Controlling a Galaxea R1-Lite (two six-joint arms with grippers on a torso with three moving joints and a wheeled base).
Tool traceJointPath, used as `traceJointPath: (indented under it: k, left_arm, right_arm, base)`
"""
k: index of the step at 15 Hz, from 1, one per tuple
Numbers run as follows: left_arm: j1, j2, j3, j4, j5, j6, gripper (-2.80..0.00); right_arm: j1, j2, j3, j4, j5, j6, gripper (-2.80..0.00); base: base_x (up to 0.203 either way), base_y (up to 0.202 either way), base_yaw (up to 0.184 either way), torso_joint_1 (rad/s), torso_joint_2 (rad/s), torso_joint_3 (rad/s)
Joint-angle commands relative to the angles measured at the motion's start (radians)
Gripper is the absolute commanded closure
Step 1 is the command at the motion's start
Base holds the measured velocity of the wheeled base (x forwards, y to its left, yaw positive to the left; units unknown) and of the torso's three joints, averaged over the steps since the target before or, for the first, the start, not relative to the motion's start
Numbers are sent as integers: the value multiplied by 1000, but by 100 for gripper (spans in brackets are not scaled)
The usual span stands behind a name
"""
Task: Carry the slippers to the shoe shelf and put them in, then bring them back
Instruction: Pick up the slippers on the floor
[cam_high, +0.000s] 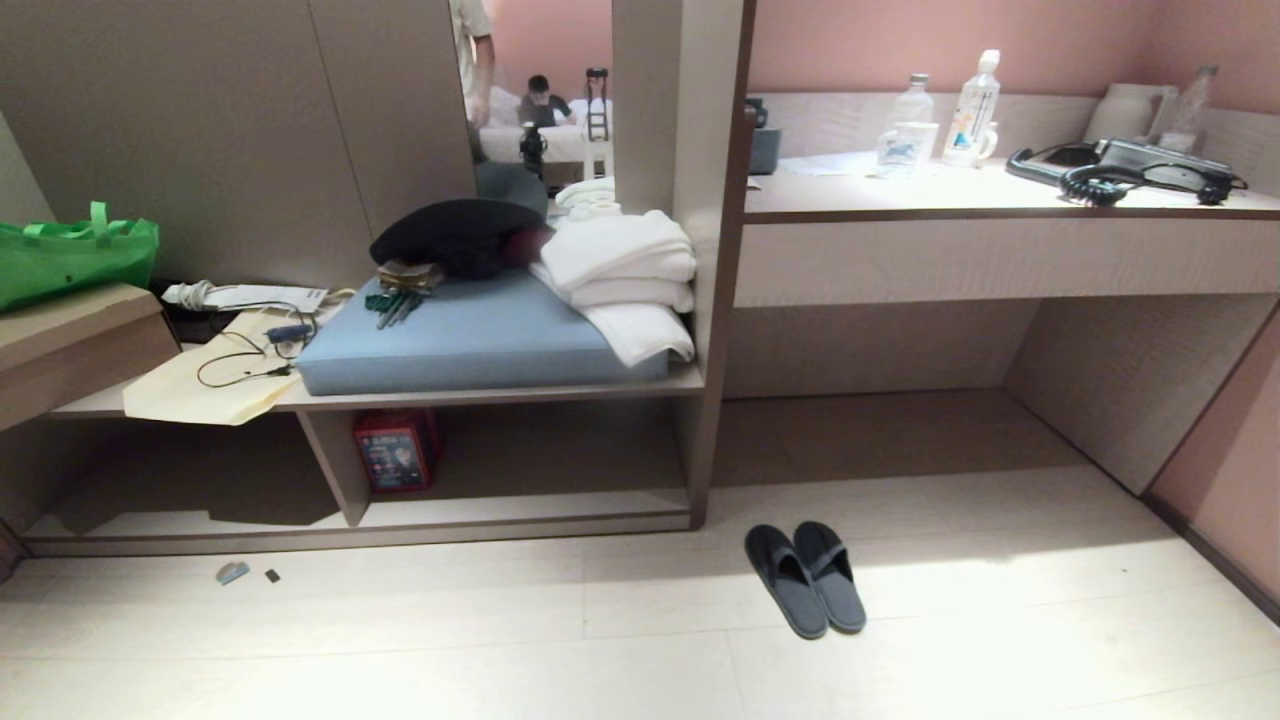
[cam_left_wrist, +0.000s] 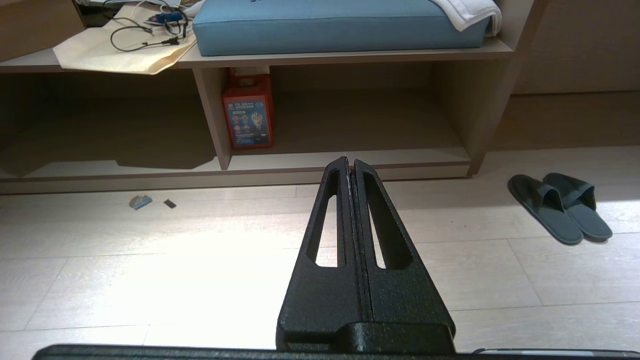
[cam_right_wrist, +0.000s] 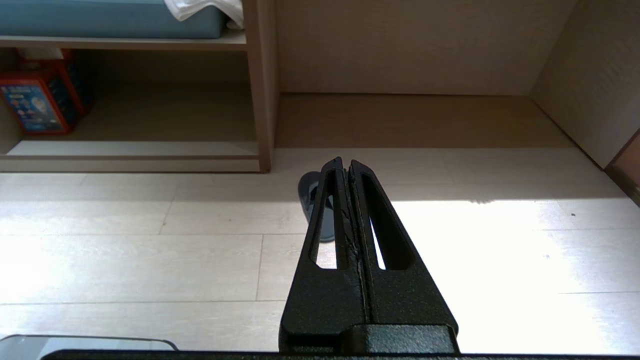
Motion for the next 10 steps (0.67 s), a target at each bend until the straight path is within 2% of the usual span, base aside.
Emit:
traceJointPath:
  k: [1,10]
  left_arm:
    - [1,0,8,-1,0,0,0]
    - [0,0,8,-1,0,0,0]
  right_arm:
    - [1,1,0,0,0,0,0]
    - [0,1,0,0,0,-1,0]
  base:
    - [0,0,0,0,0,0]
    - [0,0,0,0,0,0]
